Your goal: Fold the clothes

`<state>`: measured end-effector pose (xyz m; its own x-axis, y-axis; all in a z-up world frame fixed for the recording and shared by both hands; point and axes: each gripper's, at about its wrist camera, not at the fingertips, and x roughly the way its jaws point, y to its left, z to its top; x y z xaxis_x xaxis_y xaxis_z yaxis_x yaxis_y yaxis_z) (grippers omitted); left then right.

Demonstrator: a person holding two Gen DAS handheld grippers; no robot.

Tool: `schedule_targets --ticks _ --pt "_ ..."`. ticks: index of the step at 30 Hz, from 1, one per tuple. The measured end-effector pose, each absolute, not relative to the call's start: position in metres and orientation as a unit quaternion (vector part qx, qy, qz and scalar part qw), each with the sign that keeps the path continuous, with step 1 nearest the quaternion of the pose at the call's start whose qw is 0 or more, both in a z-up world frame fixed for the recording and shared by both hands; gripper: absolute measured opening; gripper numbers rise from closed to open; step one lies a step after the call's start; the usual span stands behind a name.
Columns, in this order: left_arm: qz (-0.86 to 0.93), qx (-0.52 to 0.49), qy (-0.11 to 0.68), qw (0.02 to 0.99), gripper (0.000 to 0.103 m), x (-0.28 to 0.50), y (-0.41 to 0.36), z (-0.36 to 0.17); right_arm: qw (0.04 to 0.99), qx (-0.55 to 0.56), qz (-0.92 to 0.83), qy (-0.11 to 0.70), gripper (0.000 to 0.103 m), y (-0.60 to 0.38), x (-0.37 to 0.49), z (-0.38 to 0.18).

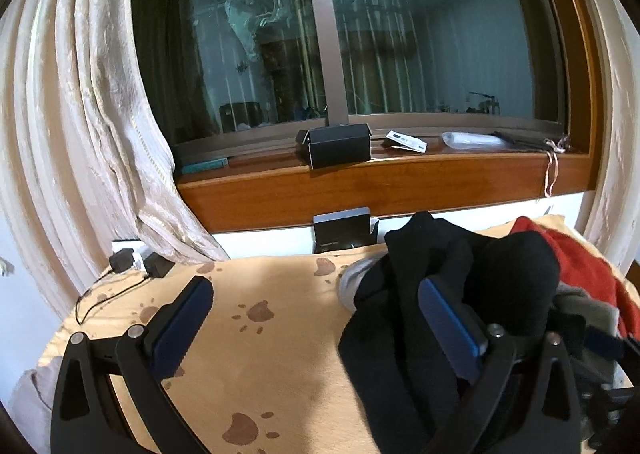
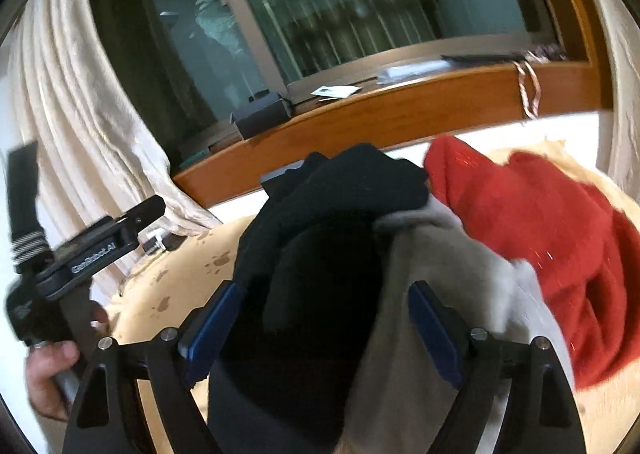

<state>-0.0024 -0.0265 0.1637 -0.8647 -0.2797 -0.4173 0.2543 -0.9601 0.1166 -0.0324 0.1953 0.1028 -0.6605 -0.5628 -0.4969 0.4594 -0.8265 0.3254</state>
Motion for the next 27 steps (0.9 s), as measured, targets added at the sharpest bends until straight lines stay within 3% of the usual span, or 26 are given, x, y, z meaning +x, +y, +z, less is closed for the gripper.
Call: schedule_targets --ticks 12,16,20,27 --pt "-0.959 0.245 -0.017 0.144 0.103 -0.013 -0.038 0.155 0.251 0.271 -0.929 0.035 0.085 0.134 -0.037 0.085" --pt "-0.956 0.256 -0.006 0.145 0.103 -0.017 -0.043 0.150 0.234 0.253 -0.937 0.059 0.060 0.124 -0.027 0.085" --pt "-0.954 0.263 -0.003 0.145 0.103 -0.020 -0.045 0.147 0.220 0.250 -0.940 0.072 0.043 0.117 -0.021 0.084" --pt "-0.952 0.272 -0.005 0.143 0.103 -0.024 -0.043 0.143 0.212 0.242 -0.944 0.078 0.033 0.116 -0.017 0.088"
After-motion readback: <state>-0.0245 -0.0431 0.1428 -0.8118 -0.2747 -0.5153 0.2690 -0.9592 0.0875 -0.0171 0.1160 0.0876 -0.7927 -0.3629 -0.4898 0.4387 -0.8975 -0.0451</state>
